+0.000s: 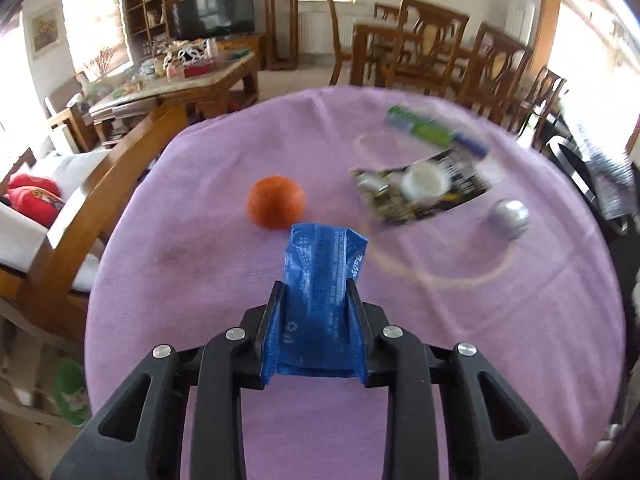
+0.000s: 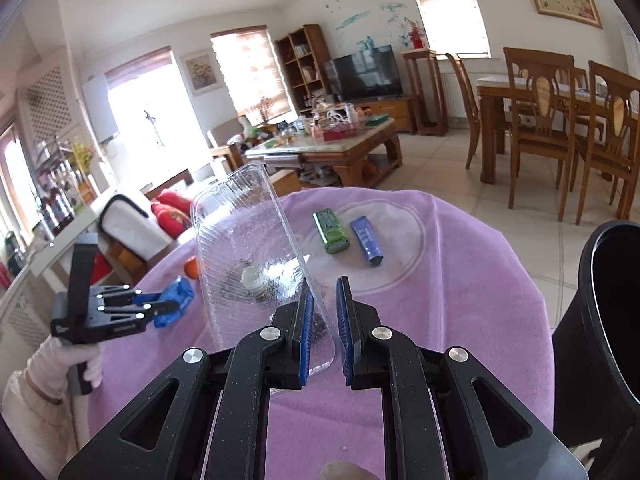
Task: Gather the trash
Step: 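Carry the blue wrapper and clear tray over the bin and release both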
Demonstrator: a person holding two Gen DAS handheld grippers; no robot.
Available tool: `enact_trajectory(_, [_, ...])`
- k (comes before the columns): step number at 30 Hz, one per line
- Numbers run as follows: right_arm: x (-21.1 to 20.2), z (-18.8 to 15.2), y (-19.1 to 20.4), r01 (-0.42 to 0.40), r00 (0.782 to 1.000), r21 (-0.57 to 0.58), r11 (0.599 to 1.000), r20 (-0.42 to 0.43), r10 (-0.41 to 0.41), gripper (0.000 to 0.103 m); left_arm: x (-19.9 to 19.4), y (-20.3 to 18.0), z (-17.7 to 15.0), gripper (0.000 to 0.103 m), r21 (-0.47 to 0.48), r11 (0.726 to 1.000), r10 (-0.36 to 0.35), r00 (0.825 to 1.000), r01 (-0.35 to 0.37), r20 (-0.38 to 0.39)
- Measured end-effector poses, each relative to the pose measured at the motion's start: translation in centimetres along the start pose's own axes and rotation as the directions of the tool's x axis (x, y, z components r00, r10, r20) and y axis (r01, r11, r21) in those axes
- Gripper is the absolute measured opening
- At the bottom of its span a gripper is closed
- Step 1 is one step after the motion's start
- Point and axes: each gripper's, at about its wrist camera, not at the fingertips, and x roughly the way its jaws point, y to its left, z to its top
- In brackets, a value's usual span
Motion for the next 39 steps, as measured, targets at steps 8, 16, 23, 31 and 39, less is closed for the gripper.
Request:
enact_trajectory(8, [-3.3,-0.8,-2.5,-0.001,1.0,0.029,1.0,0.031,0.0,0.013,-3.8,-7.6,1.0,0.028,0.068,0.997,-0.048,0.988,0.038,0.145])
enact_trajectory(16, [-9.3,-2.1,-8.5,0.065,0.993,0.108,0.992,0.094,-0.075,0.013,-4.1,-17.2,3.7,0.028,0.123,0.977,-0.199,0.948,0.173,0.248])
enact_trajectory(23, [-15.7,-3.5,-15.9,0.138,0.97,0.223,0.965,0.165,-0.177,0.013,-2.6,-25.5,6.2,0.029,0.159,0.939,-0.339,0.904,0.306,0.261])
enact_trajectory(31, [-20.7,-6.6,-24.7,0.204,0.939,0.379,0.903,0.187,-0.29,0.013,0.6,-35.0,7.8,0.029,0.229,0.882,-0.455,0.869,0.411,0.196])
enact_trajectory(39, [-23.7,-10.0,-32.0,0.233,0.914,0.492,0.839,0.184,-0.362,0.013,3.2,-41.3,8.7,0.029,0.259,0.848,-0.507,0.851,0.463,0.138])
